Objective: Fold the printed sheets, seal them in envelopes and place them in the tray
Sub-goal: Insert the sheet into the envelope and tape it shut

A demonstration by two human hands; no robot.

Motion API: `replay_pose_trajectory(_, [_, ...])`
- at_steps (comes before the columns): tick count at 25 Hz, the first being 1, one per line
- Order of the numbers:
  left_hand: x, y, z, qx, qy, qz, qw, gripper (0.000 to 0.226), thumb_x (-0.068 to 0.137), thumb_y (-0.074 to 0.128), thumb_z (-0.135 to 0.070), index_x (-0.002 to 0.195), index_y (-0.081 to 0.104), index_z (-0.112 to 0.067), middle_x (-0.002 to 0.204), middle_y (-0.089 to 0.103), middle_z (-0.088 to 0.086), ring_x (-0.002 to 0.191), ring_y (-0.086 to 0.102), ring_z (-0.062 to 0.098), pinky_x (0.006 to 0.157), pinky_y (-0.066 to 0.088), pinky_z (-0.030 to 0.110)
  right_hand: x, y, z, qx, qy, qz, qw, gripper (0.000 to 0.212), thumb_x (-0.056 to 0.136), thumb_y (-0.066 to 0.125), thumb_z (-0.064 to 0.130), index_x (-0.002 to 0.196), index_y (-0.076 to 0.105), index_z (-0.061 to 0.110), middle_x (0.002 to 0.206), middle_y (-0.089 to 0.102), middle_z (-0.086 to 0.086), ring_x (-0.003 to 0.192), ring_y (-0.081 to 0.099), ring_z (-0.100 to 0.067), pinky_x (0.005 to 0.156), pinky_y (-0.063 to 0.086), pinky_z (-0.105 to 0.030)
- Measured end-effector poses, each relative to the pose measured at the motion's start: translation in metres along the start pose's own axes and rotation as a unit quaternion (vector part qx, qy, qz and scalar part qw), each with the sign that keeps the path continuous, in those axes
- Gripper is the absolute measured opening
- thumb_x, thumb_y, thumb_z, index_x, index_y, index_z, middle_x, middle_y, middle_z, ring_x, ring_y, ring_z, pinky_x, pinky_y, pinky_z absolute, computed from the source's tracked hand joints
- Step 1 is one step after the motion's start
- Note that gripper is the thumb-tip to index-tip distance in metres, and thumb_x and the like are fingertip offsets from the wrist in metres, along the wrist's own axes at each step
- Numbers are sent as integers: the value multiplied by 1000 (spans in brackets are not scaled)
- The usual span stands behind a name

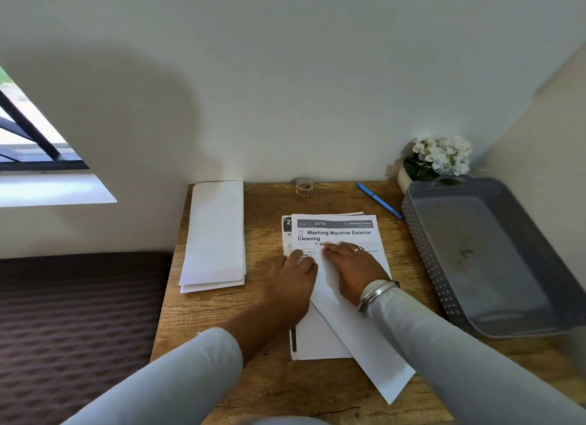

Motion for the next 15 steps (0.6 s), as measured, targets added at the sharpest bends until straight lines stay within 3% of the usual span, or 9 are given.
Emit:
replay_pose_trajectory(5, [-9,6,8,-14,-5,-2,1000,60,92,62,-22,148,42,-13,150,45,9,138,37,31,113,32,48,0,-3,-1,-3,-2,-5,1000,68,88,53,12,151,34,29,159,29,11,146,26,-18,118,22,-33])
replay_pose_trajectory(11, [-41,17,23,-44,-16,8,999,80,89,66,-37,156,25,-20,159,29,2,147,20,26,119,21,47,5,-12,9,-23,21,8,999,64,86,51,12,148,40,23,157,35,5,144,31,-21,117,29,-40])
replay_pose_trajectory(15, [-40,12,21,-45,-26,0,999,76,90,64,-36,155,27,-21,158,32,2,145,24,26,118,24,46,-9,-4,64,-49,-60,0,997,48,89,51,21,137,51,16,144,48,-3,131,43,-28,107,38,-42])
Point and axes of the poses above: each hand's wrist, its own x-axis towards the middle knuckle, its own y-axis out of the palm, z = x × y, the point moved 8 cm from there along x, towards the middle knuckle
